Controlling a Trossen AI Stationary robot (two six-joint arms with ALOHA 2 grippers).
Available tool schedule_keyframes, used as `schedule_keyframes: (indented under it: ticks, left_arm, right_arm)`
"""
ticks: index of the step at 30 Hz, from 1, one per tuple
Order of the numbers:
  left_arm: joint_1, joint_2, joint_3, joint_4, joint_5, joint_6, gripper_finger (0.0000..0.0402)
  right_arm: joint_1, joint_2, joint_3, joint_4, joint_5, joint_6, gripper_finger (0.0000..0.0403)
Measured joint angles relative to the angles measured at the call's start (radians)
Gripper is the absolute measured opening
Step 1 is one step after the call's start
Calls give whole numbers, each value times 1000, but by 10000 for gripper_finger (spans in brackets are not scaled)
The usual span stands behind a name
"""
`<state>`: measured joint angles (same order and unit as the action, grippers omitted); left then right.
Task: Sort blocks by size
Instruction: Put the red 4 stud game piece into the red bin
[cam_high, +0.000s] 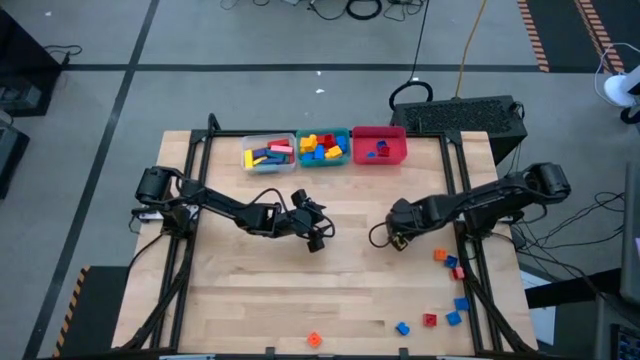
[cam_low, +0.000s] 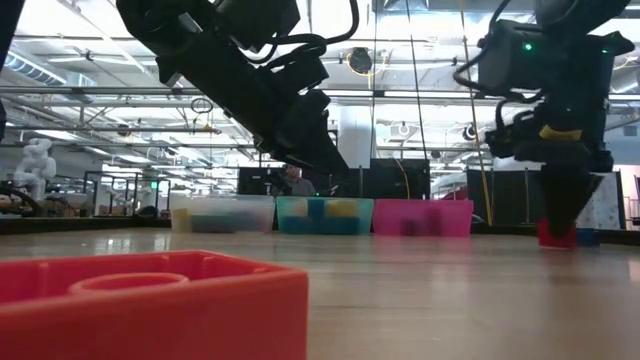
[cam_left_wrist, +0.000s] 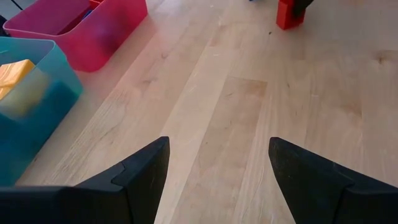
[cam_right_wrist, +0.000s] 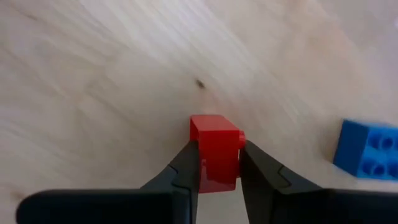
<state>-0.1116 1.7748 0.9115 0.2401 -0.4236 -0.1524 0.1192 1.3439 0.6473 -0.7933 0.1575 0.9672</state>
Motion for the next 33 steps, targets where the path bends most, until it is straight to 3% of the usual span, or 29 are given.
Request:
schedule_keyframes:
  ticks: [3, 9, 13, 18, 21, 27, 33]
  left_arm:
    - [0, 0, 0, 3, 0, 0, 276]
    - [0, 0, 0, 17, 0, 0, 276]
    - [0, 0, 0, 17, 0, 0, 276]
    - [0, 0, 0, 17, 5, 38, 276]
    - [-4, 0, -1, 61, 108, 139, 276]
    - [-43, 21, -30, 332, 440, 342, 254]
    - [-76, 73, -31, 402, 476, 478, 224]
  right_arm:
    - [-18, -8, 31, 5, 19, -45, 70]
    - [-91, -8, 147, 14, 155, -191, 69]
    - [-197, -8, 240, 28, 236, -347, 71]
    - [-385, -9, 303, 145, 236, -534, 70]
    - [-491, -9, 307, 217, 230, -603, 70]
    - [-647, 11, 307, 273, 152, -675, 71]
    - [-718, 79, 307, 319, 119, -713, 71]
